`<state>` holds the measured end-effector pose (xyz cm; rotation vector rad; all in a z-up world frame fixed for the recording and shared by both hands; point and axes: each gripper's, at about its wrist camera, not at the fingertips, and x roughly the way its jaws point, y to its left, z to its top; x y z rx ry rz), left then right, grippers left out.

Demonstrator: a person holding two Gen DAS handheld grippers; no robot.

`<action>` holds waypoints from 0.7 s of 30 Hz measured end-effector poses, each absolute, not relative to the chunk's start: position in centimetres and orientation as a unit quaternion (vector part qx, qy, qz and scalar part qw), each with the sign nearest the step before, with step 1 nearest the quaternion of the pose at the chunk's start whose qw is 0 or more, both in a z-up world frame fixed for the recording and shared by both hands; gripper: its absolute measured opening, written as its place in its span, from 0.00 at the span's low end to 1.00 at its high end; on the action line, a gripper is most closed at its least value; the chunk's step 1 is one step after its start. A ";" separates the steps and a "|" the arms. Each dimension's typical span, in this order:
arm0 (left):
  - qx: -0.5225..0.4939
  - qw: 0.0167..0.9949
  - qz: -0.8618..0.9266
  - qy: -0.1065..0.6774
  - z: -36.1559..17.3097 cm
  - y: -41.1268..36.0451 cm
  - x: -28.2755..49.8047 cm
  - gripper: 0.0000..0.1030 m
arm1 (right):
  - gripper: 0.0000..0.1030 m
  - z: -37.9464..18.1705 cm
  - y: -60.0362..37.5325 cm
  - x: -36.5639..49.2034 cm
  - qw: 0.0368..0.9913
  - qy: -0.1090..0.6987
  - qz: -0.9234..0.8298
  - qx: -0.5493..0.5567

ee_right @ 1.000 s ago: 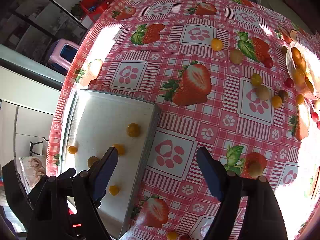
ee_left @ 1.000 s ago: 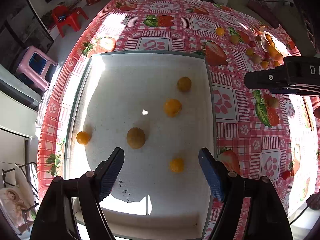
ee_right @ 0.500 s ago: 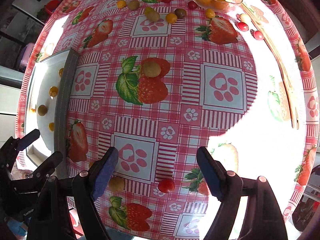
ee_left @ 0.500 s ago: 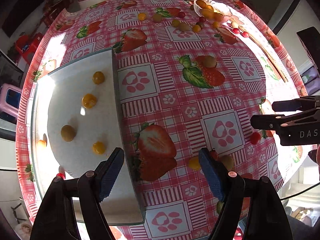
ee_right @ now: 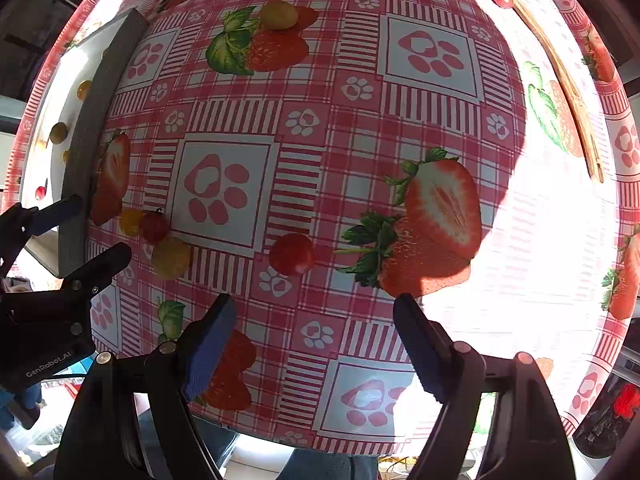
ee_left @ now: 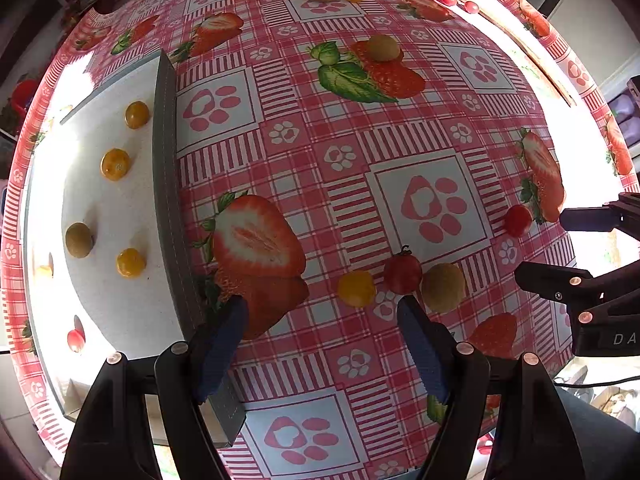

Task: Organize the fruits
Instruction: 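Grasp a red cherry tomato with the right gripper while the left grasps a yellow tomato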

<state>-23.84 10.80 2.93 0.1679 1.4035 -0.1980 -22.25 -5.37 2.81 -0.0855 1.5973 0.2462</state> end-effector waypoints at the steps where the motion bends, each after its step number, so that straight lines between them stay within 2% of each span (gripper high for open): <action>1: 0.077 0.756 -0.091 0.644 2.7 10.7 -23.8 0.76 | 0.81 2.7 -5.3 -22.3 0.691 0.713 0.109 -0.039; 4: 0.079 0.754 -0.091 0.645 2.1 10.3 -23.4 0.76 | 0.75 2.4 -5.1 -22.2 0.695 0.711 0.106 -0.037; 6: 0.079 0.755 -0.090 0.645 1.8 10.1 -23.2 0.76 | 0.66 2.1 -4.8 -22.1 0.695 0.710 0.107 -0.038; 10: 0.076 0.756 -0.090 0.644 1.5 9.5 -22.7 0.75 | 0.63 1.8 -3.8 -21.5 0.700 0.704 0.110 -0.042; 19: 0.066 0.754 -0.075 0.649 1.6 9.8 -22.6 0.73 | 0.41 2.0 -2.0 -20.0 0.704 0.699 0.111 -0.052; 21: 0.064 0.756 -0.077 0.647 1.6 9.7 -22.8 0.69 | 0.36 1.9 -1.9 -20.0 0.706 0.698 0.109 -0.057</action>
